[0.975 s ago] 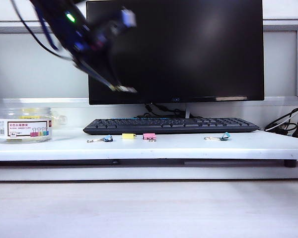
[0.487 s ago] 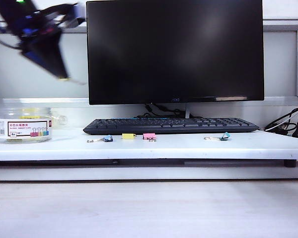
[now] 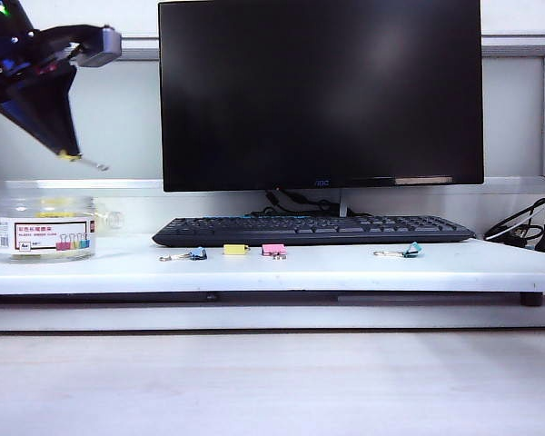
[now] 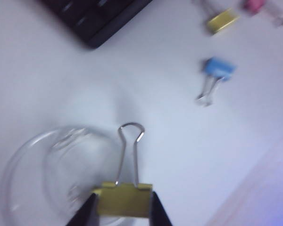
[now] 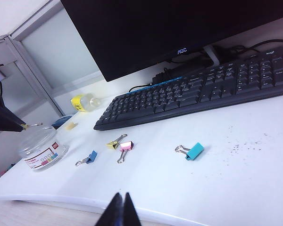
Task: Pick up the clips with the largest number of clips of the same color on the table and place them in a round transparent plastic box.
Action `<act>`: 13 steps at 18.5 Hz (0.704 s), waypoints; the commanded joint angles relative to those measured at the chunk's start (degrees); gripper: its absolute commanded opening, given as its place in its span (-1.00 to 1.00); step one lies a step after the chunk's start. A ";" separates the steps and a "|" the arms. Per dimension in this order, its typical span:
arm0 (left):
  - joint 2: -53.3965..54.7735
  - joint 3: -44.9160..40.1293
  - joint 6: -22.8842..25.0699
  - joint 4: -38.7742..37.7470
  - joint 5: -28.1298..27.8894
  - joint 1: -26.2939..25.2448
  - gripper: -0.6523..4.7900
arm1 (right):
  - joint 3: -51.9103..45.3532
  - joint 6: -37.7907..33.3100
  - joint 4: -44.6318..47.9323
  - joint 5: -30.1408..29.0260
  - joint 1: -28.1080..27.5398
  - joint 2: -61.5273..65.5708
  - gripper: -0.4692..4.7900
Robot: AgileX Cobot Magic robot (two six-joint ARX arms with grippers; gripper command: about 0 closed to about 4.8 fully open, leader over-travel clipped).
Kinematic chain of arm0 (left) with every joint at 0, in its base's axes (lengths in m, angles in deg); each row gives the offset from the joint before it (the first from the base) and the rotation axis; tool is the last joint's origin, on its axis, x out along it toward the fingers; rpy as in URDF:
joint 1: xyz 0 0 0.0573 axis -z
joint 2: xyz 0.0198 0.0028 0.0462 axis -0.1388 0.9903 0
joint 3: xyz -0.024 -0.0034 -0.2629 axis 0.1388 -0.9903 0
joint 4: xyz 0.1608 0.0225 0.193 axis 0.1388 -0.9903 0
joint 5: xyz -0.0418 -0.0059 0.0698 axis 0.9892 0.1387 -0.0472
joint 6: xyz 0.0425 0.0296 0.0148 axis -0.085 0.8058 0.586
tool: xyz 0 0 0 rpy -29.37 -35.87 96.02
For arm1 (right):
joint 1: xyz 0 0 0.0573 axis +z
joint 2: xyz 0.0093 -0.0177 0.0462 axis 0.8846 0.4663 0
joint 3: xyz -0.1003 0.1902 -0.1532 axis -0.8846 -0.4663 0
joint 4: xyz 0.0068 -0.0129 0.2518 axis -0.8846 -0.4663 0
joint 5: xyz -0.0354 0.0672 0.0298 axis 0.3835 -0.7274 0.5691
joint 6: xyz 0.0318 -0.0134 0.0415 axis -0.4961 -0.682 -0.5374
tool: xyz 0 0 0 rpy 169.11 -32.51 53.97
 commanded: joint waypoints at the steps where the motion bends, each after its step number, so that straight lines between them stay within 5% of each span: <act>1: -0.33 -0.11 -1.46 0.92 -4.94 -0.11 -0.47 | -0.17 -0.07 1.05 -0.13 0.00 -0.11 -0.83; 13: -0.33 -6.82 -6.25 6.99 -6.54 -3.19 -0.44 | -0.17 -0.07 1.20 -0.11 0.00 -0.11 -0.83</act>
